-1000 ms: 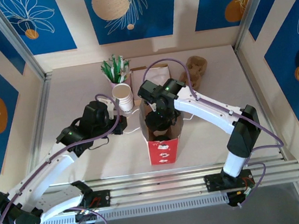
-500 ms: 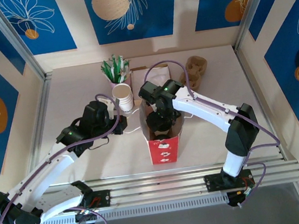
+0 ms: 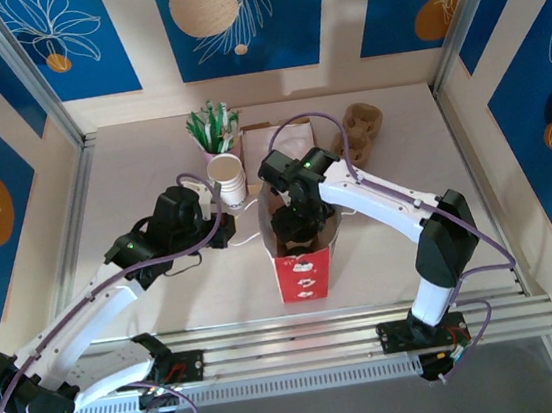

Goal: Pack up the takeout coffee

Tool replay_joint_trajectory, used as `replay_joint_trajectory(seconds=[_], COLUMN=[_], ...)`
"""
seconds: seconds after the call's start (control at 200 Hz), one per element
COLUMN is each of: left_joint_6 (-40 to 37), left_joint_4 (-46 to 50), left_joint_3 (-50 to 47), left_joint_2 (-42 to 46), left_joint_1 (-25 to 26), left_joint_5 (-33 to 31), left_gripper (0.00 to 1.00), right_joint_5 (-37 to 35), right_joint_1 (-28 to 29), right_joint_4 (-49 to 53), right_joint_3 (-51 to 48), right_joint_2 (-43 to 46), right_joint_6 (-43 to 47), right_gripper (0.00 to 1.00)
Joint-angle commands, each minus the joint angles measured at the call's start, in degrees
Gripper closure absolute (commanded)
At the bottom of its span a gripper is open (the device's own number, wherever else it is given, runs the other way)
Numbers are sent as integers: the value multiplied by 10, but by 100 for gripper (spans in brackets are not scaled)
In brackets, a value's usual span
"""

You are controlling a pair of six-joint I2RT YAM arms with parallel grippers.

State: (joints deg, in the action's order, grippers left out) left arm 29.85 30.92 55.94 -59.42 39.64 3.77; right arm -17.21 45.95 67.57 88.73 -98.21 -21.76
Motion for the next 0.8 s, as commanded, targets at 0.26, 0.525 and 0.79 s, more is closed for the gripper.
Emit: replay_joint_trajectory(seconds=[0.26,0.525,0.79], left_joint_6=[-7,-8,-8], left_joint_4=[7,11,10], left_joint_3=[13,13,11], left_joint_2=[-4,-3,-3], left_joint_1=[10,10,10], left_joint_5=[-5,-8,-8], left_gripper=[100,100,100], right_joint_5=[21,19,26], right_joint_1=[-8,-8,-3], right_joint_4=[4,1,-6], right_joint_3=[-14,-12,-24], right_joint_2=[-14,-14,-23], right_joint_6=[-6,-9,-10], right_gripper=[28,28,28])
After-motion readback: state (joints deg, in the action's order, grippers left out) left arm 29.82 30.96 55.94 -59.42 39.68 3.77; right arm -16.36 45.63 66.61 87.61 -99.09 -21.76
